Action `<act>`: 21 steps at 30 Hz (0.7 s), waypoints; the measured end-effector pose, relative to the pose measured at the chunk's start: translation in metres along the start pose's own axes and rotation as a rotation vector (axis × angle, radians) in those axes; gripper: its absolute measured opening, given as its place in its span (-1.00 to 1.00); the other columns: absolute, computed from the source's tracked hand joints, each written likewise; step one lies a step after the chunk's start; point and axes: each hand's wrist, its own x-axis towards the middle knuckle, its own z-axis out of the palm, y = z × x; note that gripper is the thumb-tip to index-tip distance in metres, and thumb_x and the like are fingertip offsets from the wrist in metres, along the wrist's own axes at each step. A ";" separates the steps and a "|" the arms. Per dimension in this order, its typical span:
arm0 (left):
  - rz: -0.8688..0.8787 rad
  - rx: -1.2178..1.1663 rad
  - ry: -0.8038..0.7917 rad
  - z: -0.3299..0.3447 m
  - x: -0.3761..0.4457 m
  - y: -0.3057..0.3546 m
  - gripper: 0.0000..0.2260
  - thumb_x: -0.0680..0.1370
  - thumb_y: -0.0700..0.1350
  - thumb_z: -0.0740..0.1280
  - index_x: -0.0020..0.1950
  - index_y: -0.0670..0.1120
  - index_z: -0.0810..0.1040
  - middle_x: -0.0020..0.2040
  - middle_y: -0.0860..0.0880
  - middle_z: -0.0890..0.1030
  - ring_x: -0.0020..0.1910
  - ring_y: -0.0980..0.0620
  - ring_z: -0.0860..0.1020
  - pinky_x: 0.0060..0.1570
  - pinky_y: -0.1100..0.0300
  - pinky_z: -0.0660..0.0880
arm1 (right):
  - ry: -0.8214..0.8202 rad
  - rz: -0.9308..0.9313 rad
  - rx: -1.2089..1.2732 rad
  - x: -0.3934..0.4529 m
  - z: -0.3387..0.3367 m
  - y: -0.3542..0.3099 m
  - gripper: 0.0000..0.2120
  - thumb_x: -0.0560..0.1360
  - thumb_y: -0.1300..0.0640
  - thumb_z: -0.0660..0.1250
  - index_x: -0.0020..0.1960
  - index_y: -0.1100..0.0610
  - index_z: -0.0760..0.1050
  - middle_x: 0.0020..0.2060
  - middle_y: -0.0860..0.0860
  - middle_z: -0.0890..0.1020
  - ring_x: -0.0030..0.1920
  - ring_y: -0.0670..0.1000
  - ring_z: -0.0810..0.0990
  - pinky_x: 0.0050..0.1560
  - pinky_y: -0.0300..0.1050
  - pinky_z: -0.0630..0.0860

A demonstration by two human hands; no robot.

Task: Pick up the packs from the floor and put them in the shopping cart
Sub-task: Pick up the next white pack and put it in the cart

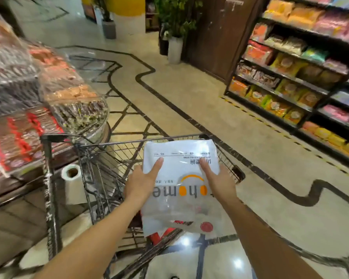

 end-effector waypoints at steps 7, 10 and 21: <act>-0.271 -0.177 0.161 0.025 0.022 -0.043 -0.25 0.37 0.60 0.24 0.16 0.01 0.67 0.02 -0.01 0.72 -0.07 0.04 0.64 -0.21 0.18 0.44 | -0.301 -0.044 -0.094 0.078 0.062 0.015 -0.17 0.36 -0.61 0.26 0.36 -0.02 0.48 0.09 -0.03 0.68 0.14 0.10 0.64 0.10 0.01 0.52; -0.409 -0.246 0.231 0.051 0.030 -0.069 -0.18 0.29 0.64 0.28 0.20 0.02 0.64 0.05 -0.03 0.72 -0.03 -0.01 0.67 -0.01 0.08 0.56 | -0.391 -0.009 -0.150 0.102 0.089 0.042 -0.16 0.37 -0.60 0.27 0.40 -0.01 0.47 0.16 0.01 0.68 0.21 0.15 0.63 0.15 0.03 0.52; -0.601 -0.286 0.258 0.101 0.053 -0.153 -0.34 0.45 0.48 0.33 0.27 -0.01 0.63 0.08 -0.06 0.73 -0.01 -0.05 0.68 -0.16 0.14 0.53 | -0.534 0.065 -0.154 0.124 0.150 0.110 -0.12 0.51 -0.38 0.34 0.65 0.05 0.18 0.54 0.06 0.42 0.54 0.14 0.37 0.40 -0.01 0.31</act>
